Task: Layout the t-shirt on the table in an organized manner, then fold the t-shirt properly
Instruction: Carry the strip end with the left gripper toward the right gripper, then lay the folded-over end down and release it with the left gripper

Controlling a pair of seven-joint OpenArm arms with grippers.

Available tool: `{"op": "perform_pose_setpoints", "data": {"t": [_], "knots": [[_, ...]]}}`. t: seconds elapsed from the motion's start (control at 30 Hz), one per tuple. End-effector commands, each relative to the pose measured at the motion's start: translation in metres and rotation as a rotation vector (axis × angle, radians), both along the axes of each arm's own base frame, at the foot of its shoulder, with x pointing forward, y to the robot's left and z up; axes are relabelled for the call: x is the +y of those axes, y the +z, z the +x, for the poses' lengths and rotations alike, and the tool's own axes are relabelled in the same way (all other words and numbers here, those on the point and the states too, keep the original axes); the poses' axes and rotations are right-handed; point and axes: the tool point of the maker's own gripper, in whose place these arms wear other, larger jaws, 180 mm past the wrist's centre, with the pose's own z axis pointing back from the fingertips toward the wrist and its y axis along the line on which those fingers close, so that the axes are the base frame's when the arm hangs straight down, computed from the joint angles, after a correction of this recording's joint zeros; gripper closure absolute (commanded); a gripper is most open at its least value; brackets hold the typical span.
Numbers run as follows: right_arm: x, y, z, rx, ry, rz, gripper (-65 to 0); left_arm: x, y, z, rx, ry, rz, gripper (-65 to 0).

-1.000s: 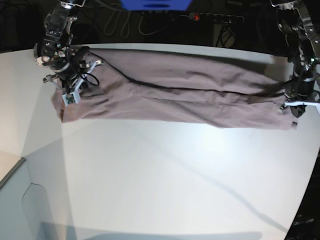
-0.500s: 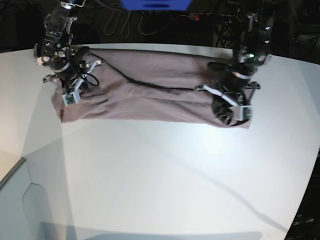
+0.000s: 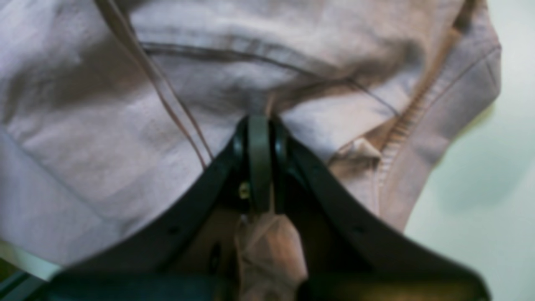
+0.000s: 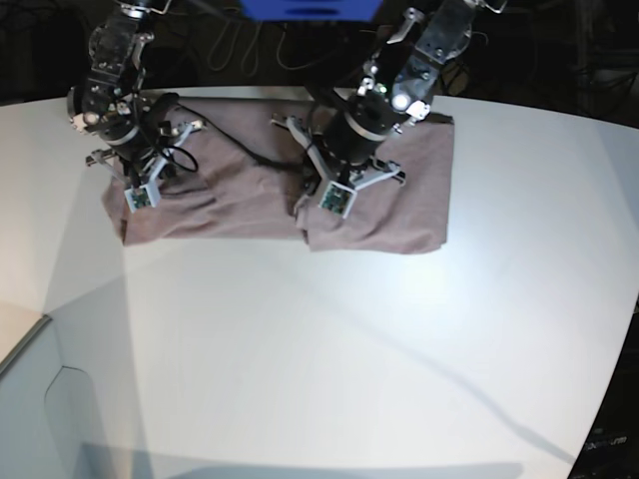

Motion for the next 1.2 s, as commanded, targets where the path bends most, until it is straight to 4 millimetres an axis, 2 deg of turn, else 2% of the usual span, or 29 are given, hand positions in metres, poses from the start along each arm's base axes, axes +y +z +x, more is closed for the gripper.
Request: {"op": "perform_pose_setpoints", "data": {"t": [0.0,0.2,0.43,0.7,0.9,1.0,1.17], "knots": [[-0.003,0.000,-0.002,0.018,0.011,-0.016,0.0,-0.004,0.009,0.006,-0.034,0.001,-0.021,0.0],[-0.003,0.000,-0.001,0.016,0.011,-0.016,0.0,-0.002,-0.001,-0.006,-0.001,-0.001,-0.014,0.0],[-0.003,0.000,-0.001,0.014,0.011,-0.016,0.0,0.001,-0.001,-0.021,0.016,-0.002,-0.018,0.0],[-0.003,0.000,-0.001,0.015,0.012,-0.018,0.0,0.002,-0.007,-0.022,0.033,0.000,-0.014,0.0],[-0.005,0.002,0.000,0.012,0.009,-0.023,0.0,-0.008,-0.004,-0.020,0.034,0.000,-0.039,0.0],[-0.009,0.011,0.004,-0.010,0.005,-0.040,-6.9,-0.008,-0.004,-0.023,0.037,0.001,-0.041,-5.8],[-0.017,0.035,0.014,-0.076,0.002,-0.083,-24.7,-0.015,-0.003,-0.031,0.044,-0.019,-0.049,-29.5]]}}
